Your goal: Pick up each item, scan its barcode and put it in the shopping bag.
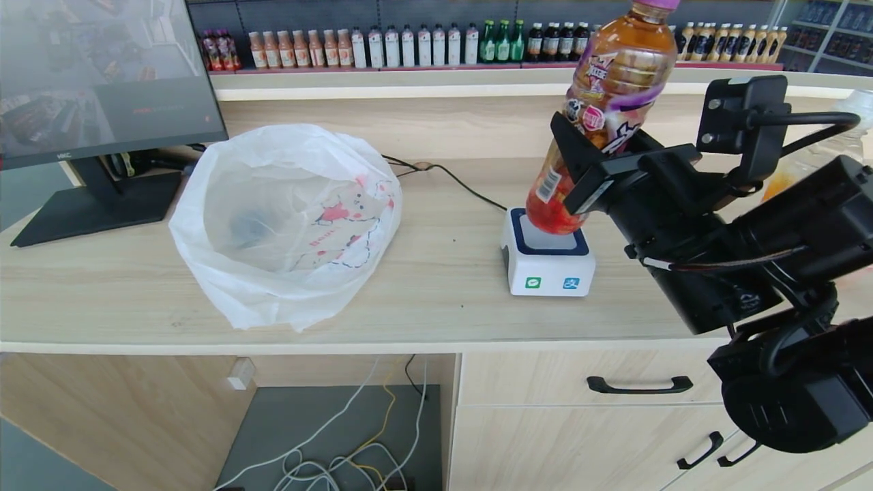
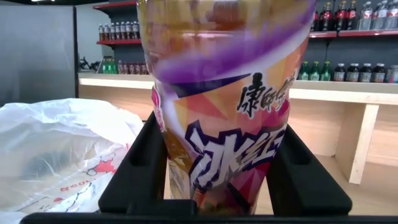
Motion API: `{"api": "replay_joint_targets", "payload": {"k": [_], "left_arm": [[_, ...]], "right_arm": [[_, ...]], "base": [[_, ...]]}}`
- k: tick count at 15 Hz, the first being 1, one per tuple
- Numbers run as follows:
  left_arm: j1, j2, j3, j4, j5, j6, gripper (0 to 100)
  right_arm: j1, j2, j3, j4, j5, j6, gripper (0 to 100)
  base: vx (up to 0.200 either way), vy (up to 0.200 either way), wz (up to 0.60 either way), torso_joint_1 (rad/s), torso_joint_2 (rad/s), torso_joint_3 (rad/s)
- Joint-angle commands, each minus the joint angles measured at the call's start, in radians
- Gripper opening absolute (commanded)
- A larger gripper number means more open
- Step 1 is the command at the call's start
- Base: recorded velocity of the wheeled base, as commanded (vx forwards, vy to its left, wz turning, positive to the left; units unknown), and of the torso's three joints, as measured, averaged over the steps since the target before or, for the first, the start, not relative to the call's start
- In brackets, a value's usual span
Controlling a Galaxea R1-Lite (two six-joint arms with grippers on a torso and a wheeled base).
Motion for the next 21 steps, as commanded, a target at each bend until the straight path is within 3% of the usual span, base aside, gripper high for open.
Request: {"api": "replay_joint_targets", "payload": {"k": [1, 21], "left_arm": [[0.000, 0.000, 0.000, 0.000, 0.000, 0.000, 100], [0.000, 0.000, 0.000, 0.000, 0.000, -0.005, 100]], "right_arm": [[0.000, -0.012, 0.006, -0.001, 0.002, 0.006, 0], [-0.009, -0.026, -0.007, -0.001, 0.000, 0.027, 0]], "base": [[0.000, 0.000, 0.00, 0.000, 0.00, 0.000], [0.000, 0.190, 0.00, 0.002, 0.00, 0.005]]}}
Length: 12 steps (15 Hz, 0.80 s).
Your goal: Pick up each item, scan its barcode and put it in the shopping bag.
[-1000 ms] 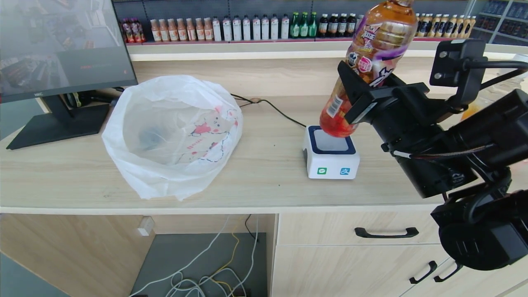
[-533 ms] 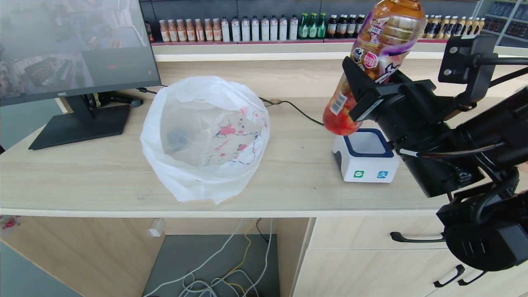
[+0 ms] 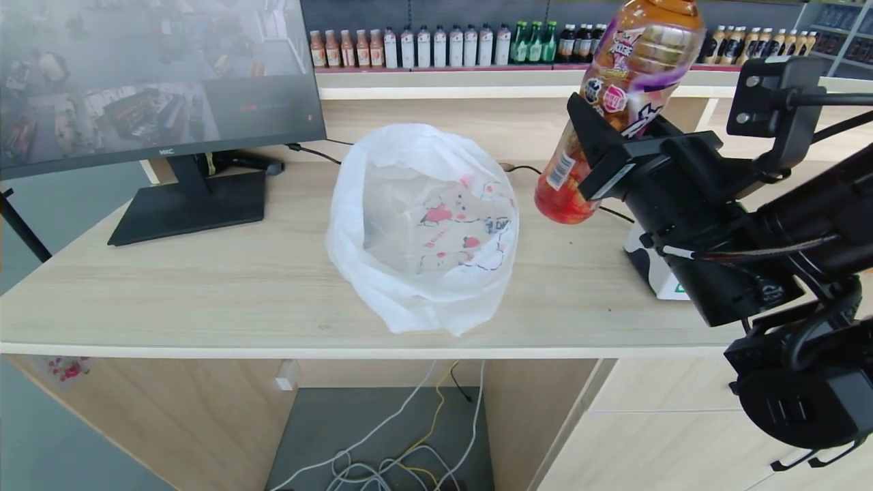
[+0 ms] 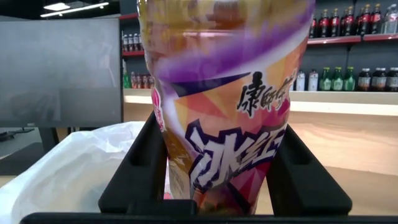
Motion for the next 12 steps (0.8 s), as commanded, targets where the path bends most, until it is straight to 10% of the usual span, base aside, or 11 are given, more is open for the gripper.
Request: {"api": "replay_joint_targets", "payload": {"k": [1, 12], "left_arm": [[0.000, 0.000, 0.000, 0.000, 0.000, 0.000, 100], [0.000, 0.000, 0.000, 0.000, 0.000, 0.004, 100]], "right_arm": [[0.000, 0.003, -0.001, -0.002, 0.000, -0.001, 0], [0.011, 0.002, 0.002, -0.002, 0.000, -0.002, 0]], "base": [[0.000, 0.200, 0.00, -0.002, 0.00, 0.002], [0.000, 0.018, 0.00, 0.000, 0.00, 0.000]]}}
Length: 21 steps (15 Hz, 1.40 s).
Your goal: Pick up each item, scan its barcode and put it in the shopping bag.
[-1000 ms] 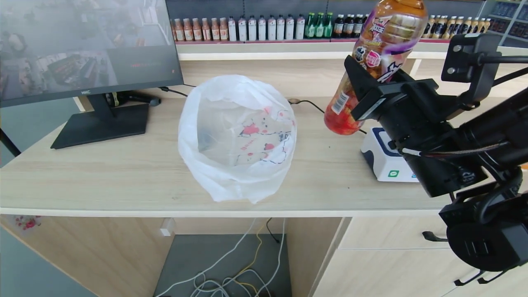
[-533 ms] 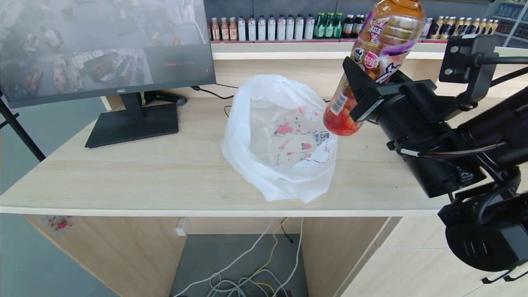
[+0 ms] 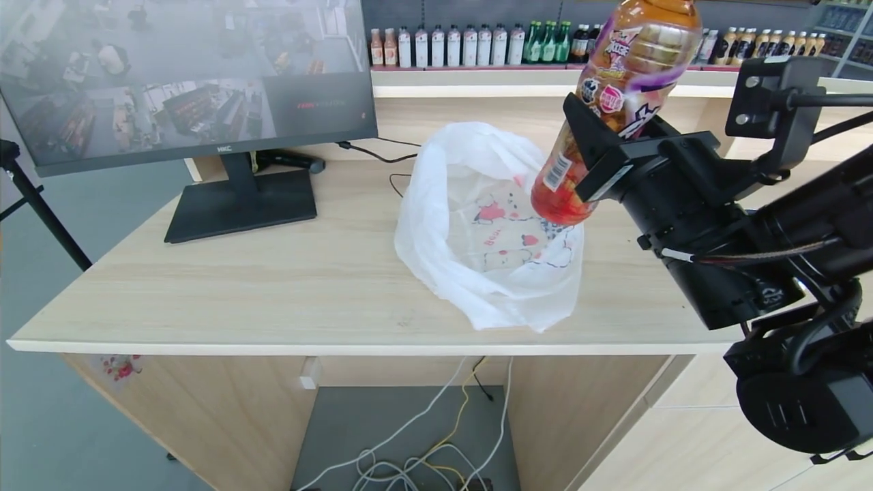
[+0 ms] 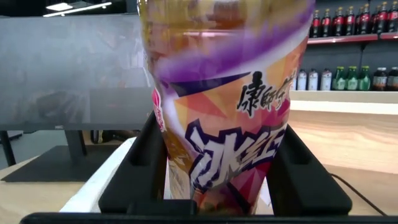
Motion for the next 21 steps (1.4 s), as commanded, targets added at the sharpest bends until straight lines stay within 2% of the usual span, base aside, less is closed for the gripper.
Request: {"api": "replay_joint_targets", "payload": {"k": [1, 6, 16, 21], "left_arm": [[0.000, 0.000, 0.000, 0.000, 0.000, 0.000, 100], [0.000, 0.000, 0.000, 0.000, 0.000, 0.000, 100], [0.000, 0.000, 0.000, 0.000, 0.000, 0.000, 100], [0.000, 0.000, 0.000, 0.000, 0.000, 0.000, 100]], "right_arm": [[-0.001, 0.002, -0.006, -0.001, 0.001, -0.002, 0], [0.018, 0.057, -0.064, -0.001, 0.001, 0.000, 0], [0.032, 0.331, -0.341, -0.001, 0.001, 0.041, 0], [0.033, 0.403, -0.391, -0.001, 0.004, 0.047, 0]], "base": [[0.000, 0.000, 0.00, 0.000, 0.00, 0.000], [0.000, 0.000, 0.00, 0.000, 0.00, 0.000], [0.000, 0.000, 0.00, 0.000, 0.00, 0.000], [0.000, 0.000, 0.00, 0.000, 0.00, 0.000]]}}
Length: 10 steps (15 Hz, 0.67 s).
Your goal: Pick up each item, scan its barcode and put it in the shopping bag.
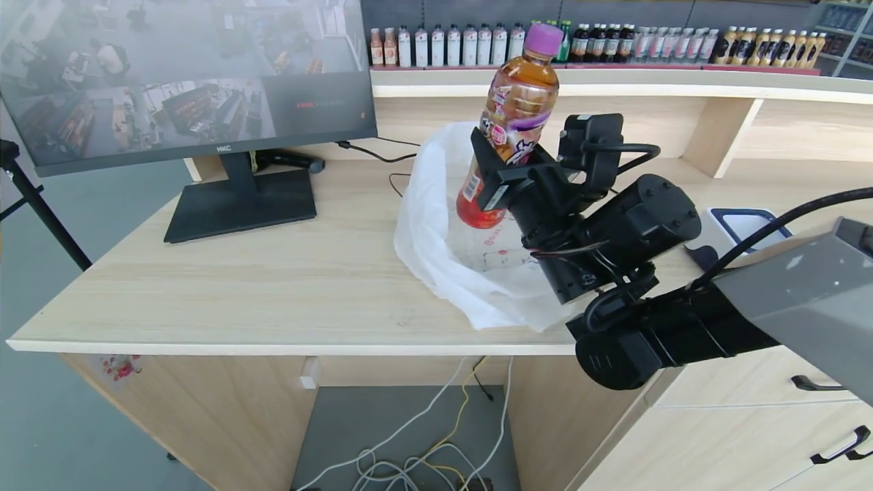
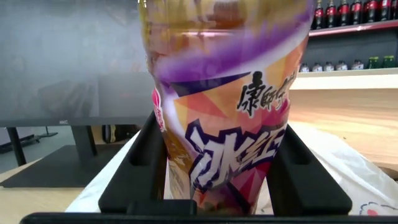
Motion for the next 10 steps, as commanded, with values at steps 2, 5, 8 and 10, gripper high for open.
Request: {"api": "replay_joint_targets", "payload": {"k": [2, 5, 8, 10], "left_arm": [[0.000, 0.000, 0.000, 0.000, 0.000, 0.000, 100], [0.000, 0.000, 0.000, 0.000, 0.000, 0.000, 100], [0.000, 0.000, 0.000, 0.000, 0.000, 0.000, 100], [0.000, 0.000, 0.000, 0.000, 0.000, 0.000, 100]], "right_arm": [[0.001, 0.047, -0.025, -0.001, 0.001, 0.001, 0], [0.001, 0.060, -0.028, -0.001, 0.001, 0.002, 0], [0.001, 0.077, -0.028, -0.001, 0.001, 0.001, 0], [0.001, 0.090, -0.023, -0.001, 0.002, 0.001, 0]], "base": [[0.000, 0.000, 0.00, 0.000, 0.00, 0.000], [0.000, 0.000, 0.00, 0.000, 0.00, 0.000], [0.000, 0.000, 0.00, 0.000, 0.00, 0.000], [0.000, 0.000, 0.00, 0.000, 0.00, 0.000]]}}
